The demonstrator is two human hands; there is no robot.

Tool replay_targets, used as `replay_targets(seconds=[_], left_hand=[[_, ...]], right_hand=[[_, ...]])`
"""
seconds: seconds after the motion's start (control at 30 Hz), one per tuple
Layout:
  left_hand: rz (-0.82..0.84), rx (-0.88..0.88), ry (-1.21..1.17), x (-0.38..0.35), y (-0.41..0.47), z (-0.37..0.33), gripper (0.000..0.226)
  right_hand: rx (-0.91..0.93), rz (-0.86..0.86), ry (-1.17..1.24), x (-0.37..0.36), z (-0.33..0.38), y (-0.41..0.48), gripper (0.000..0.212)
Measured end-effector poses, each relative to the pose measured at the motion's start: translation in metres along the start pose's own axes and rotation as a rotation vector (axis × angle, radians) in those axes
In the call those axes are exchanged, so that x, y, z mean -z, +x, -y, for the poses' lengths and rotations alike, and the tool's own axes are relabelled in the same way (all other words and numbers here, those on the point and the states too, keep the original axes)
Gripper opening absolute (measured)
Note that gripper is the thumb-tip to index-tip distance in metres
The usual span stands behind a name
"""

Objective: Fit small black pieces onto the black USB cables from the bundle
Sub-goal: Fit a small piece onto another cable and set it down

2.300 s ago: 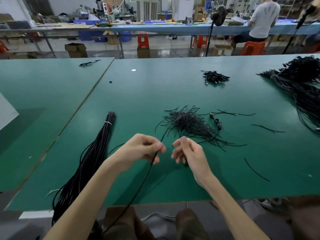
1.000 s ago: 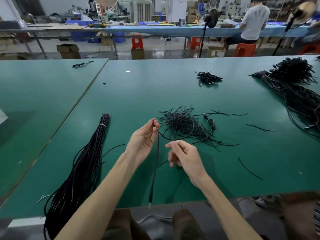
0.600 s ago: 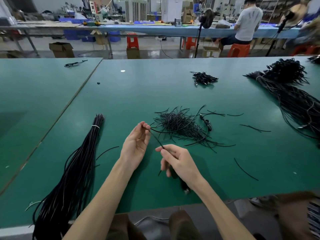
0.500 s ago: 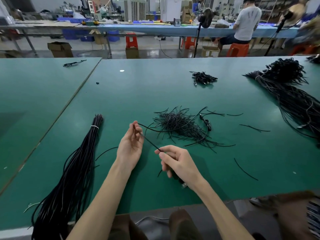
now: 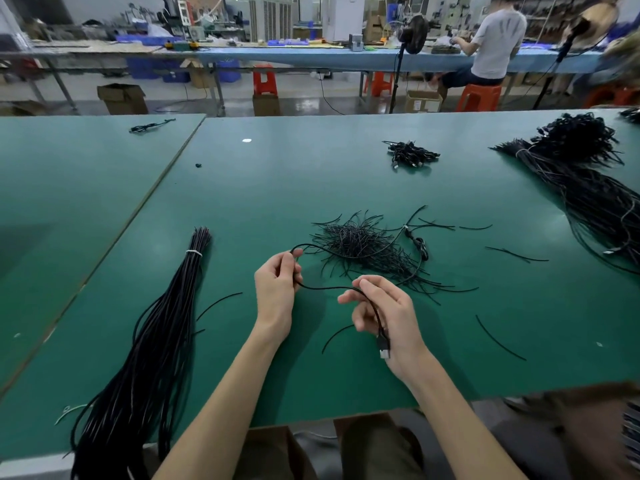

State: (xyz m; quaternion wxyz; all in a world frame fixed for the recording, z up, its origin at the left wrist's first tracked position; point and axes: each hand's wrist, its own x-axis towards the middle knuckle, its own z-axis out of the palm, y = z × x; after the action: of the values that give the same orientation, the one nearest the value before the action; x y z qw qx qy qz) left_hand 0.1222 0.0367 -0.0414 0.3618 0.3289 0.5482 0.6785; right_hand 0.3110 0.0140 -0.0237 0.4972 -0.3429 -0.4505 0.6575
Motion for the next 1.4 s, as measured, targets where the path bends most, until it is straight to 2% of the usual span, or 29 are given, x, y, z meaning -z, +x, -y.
replay_targets(seconds=[0.13, 0.3, 0.5, 0.63, 0.73, 0.83, 0.93, 1.07, 1.23, 1.4], left_hand=[[-0.160, -0.008, -0.003, 0.002, 0.001, 0.002, 0.023], [-0.154, -0.049, 0.090, 0.002, 0.000, 0.001, 0.027], [0.050, -0.136, 0.360, -0.004, -0.007, -0.005, 0.024], [0.189, -0.267, 0.480, -0.007, -0.014, -0.009, 0.018], [0.336, -0.321, 0.394, -0.008, -0.020, -0.014, 0.024], [0.537, -0.192, 0.272, -0.008, -0.026, -0.016, 0.051], [0.643, -0.046, 0.211, -0.002, -0.021, -0.017, 0.065], [0.734, 0.080, 0.058, 0.011, -0.014, -0.019, 0.059], [0.562, 0.117, -0.038, 0.013, -0.011, -0.021, 0.056], [0.398, 0.057, -0.159, 0.016, -0.009, -0.017, 0.045]], right_hand=[[-0.023, 0.030, 0.060, 0.002, 0.002, -0.001, 0.019], [-0.088, 0.076, 0.263, 0.006, 0.007, -0.003, 0.031], [-0.139, 0.260, 0.492, 0.012, 0.011, -0.004, 0.045], [-0.169, 0.333, 0.639, 0.013, 0.016, -0.002, 0.056], [-0.189, 0.392, 0.759, 0.012, 0.019, -0.001, 0.078], [-0.155, 0.372, 0.725, 0.010, 0.017, 0.002, 0.092], [-0.127, 0.347, 0.652, 0.012, 0.014, 0.005, 0.080], [-0.133, 0.244, 0.540, 0.010, 0.007, 0.005, 0.053], [-0.158, 0.109, 0.657, 0.013, 0.004, 0.004, 0.040], [-0.208, 0.144, 0.596, 0.011, 0.004, 0.002, 0.039]])
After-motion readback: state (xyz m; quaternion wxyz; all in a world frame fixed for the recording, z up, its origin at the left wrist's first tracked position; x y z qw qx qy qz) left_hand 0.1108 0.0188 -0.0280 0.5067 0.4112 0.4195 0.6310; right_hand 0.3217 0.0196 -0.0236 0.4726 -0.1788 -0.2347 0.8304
